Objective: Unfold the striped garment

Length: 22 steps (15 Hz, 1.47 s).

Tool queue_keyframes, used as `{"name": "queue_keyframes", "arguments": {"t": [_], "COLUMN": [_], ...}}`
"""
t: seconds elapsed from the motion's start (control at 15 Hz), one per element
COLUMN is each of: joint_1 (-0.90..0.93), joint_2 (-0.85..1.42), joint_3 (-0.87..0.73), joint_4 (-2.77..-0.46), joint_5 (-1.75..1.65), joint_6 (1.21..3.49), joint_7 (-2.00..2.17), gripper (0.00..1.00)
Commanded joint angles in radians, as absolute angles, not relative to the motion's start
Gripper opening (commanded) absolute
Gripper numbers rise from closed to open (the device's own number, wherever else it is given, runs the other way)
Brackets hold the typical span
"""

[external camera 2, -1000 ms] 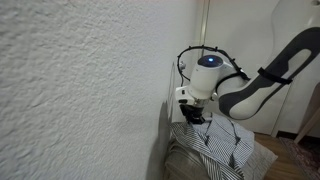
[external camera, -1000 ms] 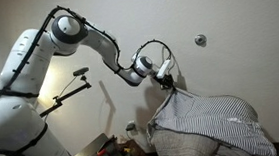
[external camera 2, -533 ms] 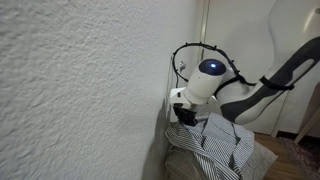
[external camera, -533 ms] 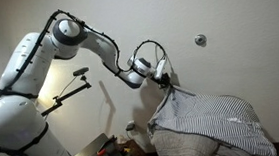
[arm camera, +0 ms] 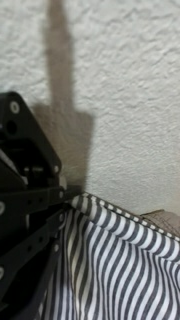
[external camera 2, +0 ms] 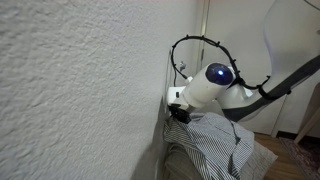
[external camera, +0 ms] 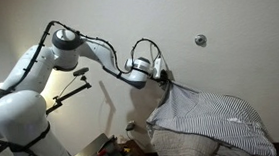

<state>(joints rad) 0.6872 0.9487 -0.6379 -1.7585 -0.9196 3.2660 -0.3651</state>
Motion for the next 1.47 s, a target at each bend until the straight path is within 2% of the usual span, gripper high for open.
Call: {"name": "queue_keyframes", "arguments": {"t": [0.0,0.13,0.2,0.27,0.33,0.4,0.47,1.0,1.07,1.4], "joint_1": [0.786,0.788,0.775,0.765,0.741,0.736,0.722,0.795,0.809,0.862], "joint_2": [1.022,1.023,1.010,1.004,0.980,0.980,0.968,0.828,0.797,0.670], "joint_3": [-0.747,-0.743,-0.723,-0.711,-0.679,-0.681,-0.667,-0.795,-0.815,-0.926], "joint_4": [-1.729,-1.747,-1.759,-1.767,-1.784,-1.785,-1.794,-1.950,-1.986,-2.133], "joint_5": [-0.894,-0.887,-0.886,-0.882,-0.880,-0.873,-0.873,-0.876,-0.878,-0.867], "joint_6": [3.340,3.326,3.293,3.290,3.268,3.277,3.277,3.339,3.324,3.262], "joint_7": [-0.298,-0.288,-0.288,-0.290,-0.300,-0.299,-0.304,-0.271,-0.273,-0.262], "gripper": [0.03,0.11,0.02,0.05,0.29,0.30,0.36,0.97,1.00,1.00]}}
